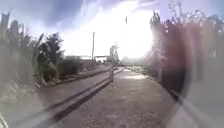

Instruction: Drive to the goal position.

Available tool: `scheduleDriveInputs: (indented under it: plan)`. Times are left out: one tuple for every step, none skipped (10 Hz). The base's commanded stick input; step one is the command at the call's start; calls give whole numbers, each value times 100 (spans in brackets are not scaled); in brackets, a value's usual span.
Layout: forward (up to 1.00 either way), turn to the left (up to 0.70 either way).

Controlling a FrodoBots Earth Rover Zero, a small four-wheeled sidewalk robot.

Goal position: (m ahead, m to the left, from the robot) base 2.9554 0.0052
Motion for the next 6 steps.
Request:
scheduleDriveInputs:
  plan:
    - [30,0]
    - [60,0]
    - [85,-2]
    - [85,-14]
    - [85,-27]
    - [85,-34]
